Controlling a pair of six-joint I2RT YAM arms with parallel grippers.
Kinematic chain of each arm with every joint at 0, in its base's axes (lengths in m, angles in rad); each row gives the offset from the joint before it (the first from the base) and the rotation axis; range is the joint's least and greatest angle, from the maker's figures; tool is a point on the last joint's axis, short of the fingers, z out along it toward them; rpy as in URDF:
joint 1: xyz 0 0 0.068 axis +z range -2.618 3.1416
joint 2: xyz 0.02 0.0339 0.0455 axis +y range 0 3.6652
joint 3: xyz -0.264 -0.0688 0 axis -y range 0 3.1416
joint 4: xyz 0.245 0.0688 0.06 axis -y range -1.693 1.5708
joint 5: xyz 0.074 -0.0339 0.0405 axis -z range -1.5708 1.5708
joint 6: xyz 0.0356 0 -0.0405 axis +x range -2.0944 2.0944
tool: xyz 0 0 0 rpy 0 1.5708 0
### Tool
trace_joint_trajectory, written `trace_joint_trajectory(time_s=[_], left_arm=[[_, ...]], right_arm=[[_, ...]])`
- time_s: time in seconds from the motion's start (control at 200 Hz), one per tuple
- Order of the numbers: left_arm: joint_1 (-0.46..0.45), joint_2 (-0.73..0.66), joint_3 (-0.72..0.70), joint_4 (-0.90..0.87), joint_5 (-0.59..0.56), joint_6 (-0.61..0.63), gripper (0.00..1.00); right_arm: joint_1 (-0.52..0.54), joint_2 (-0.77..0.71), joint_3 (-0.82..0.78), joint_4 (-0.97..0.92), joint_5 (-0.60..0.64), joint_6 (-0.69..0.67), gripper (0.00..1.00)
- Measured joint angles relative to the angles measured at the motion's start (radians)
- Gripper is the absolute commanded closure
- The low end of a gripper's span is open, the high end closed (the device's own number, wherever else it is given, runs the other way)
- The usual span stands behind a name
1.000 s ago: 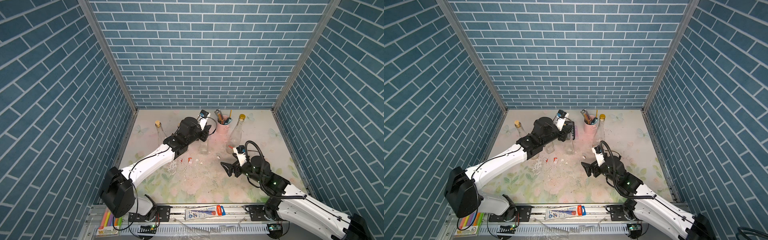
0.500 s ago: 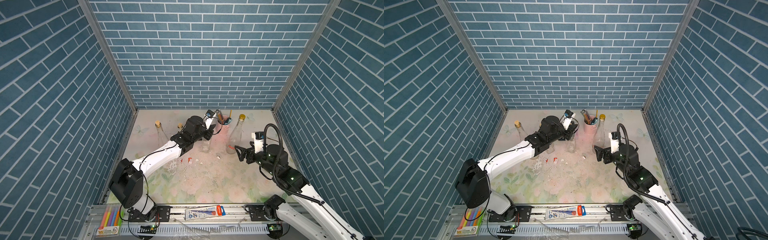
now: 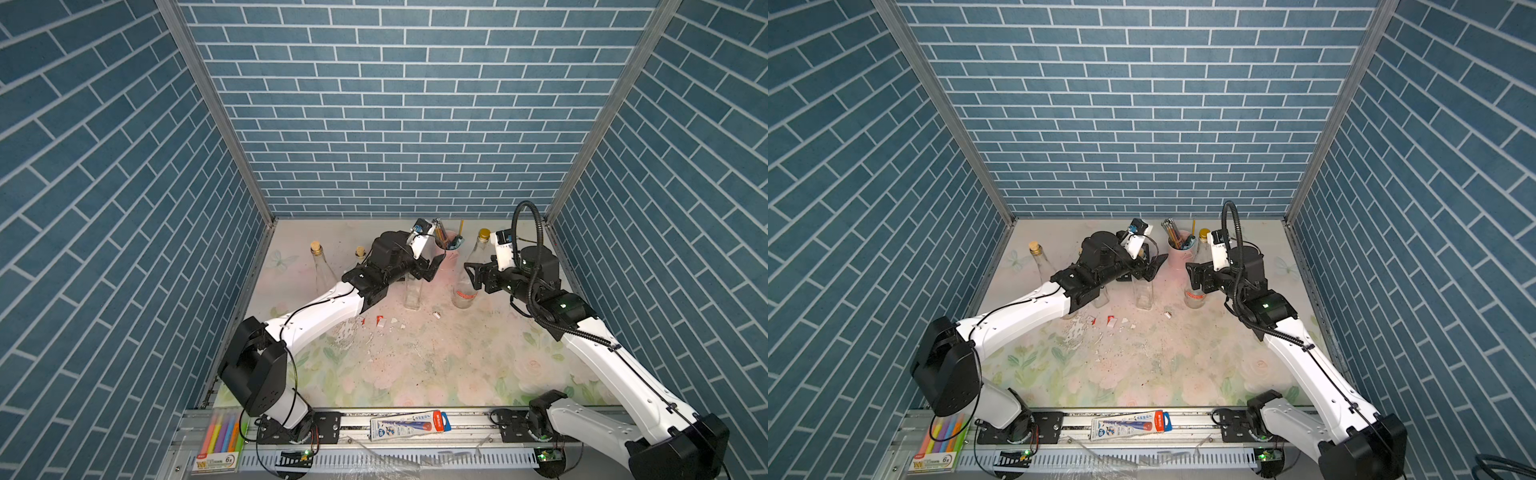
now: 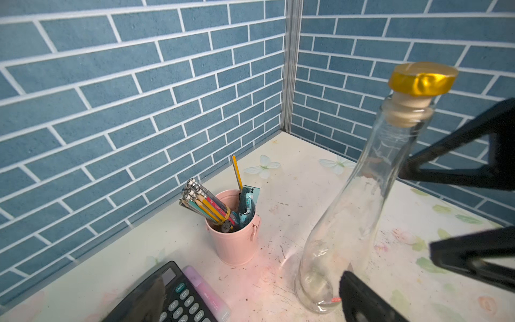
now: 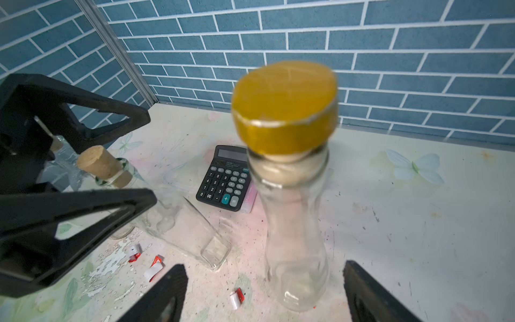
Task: Remove the label from the bottle
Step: Place the bottle at the center of the board, then pick up the bottle from the center of the board.
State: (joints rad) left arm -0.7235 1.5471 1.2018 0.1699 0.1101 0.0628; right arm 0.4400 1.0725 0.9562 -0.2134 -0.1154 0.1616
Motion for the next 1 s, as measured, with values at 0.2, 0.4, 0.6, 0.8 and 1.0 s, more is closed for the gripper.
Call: trace_joint_trajectory(time_s=[0.2,0.4,0.6,0.8,1.0], left_arm=[[0.0,-0.066,0.0,-0.046,0.01,0.007,0.0],[0.0,-0.164,0.0,-0.072,0.043,0.013,0.0],[0.0,-0.255,-0.029,-0.111,0.102,0.017,0.0],[-0.002,-0.321,-0.08,-0.125,0.209,0.027,0.0],[-0.014,-0.346,-0.105,-0.13,0.313,0.04,0.0]], right_arm=[[-0.004,0.06,0.017,0.046,0.007,-0.034,0.21],[-0.008,0.077,0.048,0.087,0.008,-0.07,0.36],[-0.01,0.105,0.102,0.108,0.006,-0.093,0.57],[-0.019,0.153,0.145,0.11,-0.001,-0.129,0.77],[-0.025,0.164,0.166,0.089,-0.064,-0.142,0.91]])
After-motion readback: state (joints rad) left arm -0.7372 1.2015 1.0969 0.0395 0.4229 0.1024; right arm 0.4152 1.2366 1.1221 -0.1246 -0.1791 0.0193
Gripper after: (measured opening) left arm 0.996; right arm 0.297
